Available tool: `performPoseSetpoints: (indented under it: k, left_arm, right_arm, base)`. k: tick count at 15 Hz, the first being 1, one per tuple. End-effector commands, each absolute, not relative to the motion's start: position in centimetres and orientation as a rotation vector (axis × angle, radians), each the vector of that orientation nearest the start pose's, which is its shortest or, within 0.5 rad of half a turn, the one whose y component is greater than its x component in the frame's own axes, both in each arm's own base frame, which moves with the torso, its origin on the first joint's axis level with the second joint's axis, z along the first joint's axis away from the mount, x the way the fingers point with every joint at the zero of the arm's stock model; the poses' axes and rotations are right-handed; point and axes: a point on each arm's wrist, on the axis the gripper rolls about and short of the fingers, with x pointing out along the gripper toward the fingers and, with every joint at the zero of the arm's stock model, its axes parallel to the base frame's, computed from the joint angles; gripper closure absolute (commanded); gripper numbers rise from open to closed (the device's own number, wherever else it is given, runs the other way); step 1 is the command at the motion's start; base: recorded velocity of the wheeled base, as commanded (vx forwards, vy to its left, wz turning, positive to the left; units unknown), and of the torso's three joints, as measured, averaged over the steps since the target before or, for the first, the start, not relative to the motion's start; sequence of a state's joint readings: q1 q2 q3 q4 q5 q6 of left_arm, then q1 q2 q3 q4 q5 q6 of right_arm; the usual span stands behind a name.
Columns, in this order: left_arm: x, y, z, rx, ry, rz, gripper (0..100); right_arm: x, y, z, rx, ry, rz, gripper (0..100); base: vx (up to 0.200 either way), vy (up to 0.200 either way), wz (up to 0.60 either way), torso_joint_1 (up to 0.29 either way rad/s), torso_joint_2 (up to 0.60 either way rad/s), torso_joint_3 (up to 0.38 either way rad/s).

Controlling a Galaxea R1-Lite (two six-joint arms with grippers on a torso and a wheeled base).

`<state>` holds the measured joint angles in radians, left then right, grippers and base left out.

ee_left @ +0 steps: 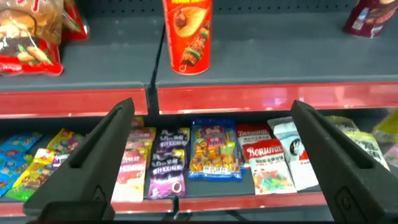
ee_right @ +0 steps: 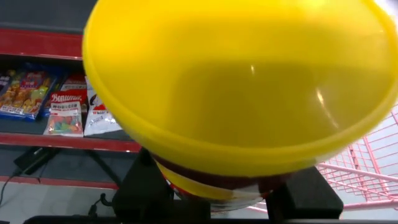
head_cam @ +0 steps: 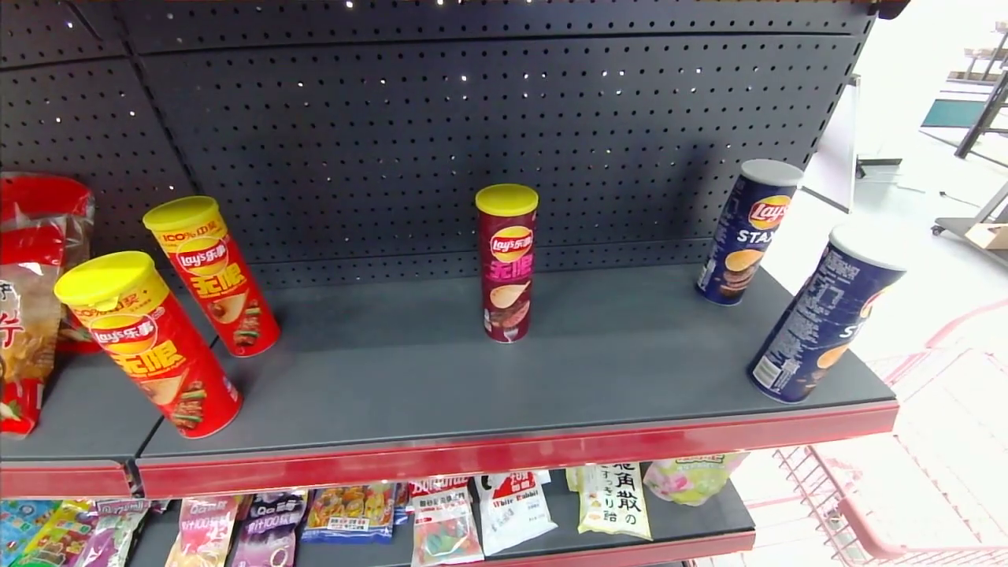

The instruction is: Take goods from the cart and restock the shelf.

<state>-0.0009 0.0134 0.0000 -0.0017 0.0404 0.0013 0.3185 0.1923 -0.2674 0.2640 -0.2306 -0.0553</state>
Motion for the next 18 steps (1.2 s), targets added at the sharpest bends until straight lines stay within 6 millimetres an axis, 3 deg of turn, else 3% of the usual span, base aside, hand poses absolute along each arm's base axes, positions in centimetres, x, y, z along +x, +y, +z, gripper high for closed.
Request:
performPoseSetpoints:
  k: [1,3,4,5,6,7,8,9,12,13,14,16,18]
  left_arm:
    - [-1.8,0.1,7.7,0.004,0.058,0.031,0]
    - [-1.9,0.0,8.9,0.029,0.027,-0.06,0]
    - [-0.9,-0.1,14.4,0.009,0.03,-0.111,0]
    - [1.5,-0.3,20.7,-0.066,0.022,-0.141,0]
    - [3.3,-0.6,24.4,-0.096,0.01,-0.242,0]
    - [3.8,-0.8,24.8,-0.092,0.021,-0.282,0]
    - [6.2,-1.9,24.6,0.012,0.096,-0.525,0]
    - [8.1,-2.6,24.2,0.056,0.152,-0.608,0]
    - [17.0,-6.5,23.3,0.067,0.178,-0.745,0]
    - [19.1,-7.3,22.8,0.065,0.165,-0.766,0]
    - [22.1,-8.5,21.4,0.065,0.178,-0.817,0]
    - [25.7,-10.1,20.1,0.07,0.171,-0.876,0]
    - [27.9,-11.8,19.7,0.073,0.172,-0.907,0]
  right_arm:
    - [-2.3,-1.3,12.2,-0.116,0.182,0.098,100]
    - [-2.7,-1.3,11.3,-0.101,0.15,0.281,100]
    - [-2.8,-1.3,10.7,-0.102,0.149,0.298,100]
    - [-2.8,-1.3,10.2,-0.101,0.149,0.311,100]
    - [-2.9,-1.2,9.7,-0.099,0.149,0.334,100]
    - [-2.9,-1.2,9.6,-0.098,0.146,0.339,100]
    - [-3.0,-1.2,9.4,-0.097,0.141,0.345,100]
    - [-3.0,-1.3,9.3,-0.094,0.137,0.345,100]
    - [-3.0,-1.3,9.1,-0.095,0.14,0.345,100]
    - [-3.0,-1.3,9.1,-0.095,0.14,0.343,100]
    - [-3.0,-1.3,9.1,-0.095,0.14,0.343,100]
    - [-3.1,-1.3,9.2,-0.091,0.133,0.337,100]
    - [-3.1,-1.3,9.3,-0.089,0.13,0.33,100]
  base:
    - [0.0,0.0,0.0,0.0,0.0,0.0]
    - [0.0,0.0,0.0,0.0,0.0,0.0]
    - [0.0,0.0,0.0,0.0,0.0,0.0]
    - [0.0,0.0,0.0,0.0,0.0,0.0]
    - [0.0,0.0,0.0,0.0,0.0,0.0]
    - [0.0,0.0,0.0,0.0,0.0,0.0]
    - [0.0,0.0,0.0,0.0,0.0,0.0]
    - [0.0,0.0,0.0,0.0,0.0,0.0]
    - [0.0,0.0,0.0,0.0,0.0,0.0]
    - [0.0,0.0,0.0,0.0,0.0,0.0]
    - [0.0,0.0,0.0,0.0,0.0,0.0]
    - [0.0,0.0,0.0,0.0,0.0,0.0]
    - [0.0,0.0,0.0,0.0,0.0,0.0]
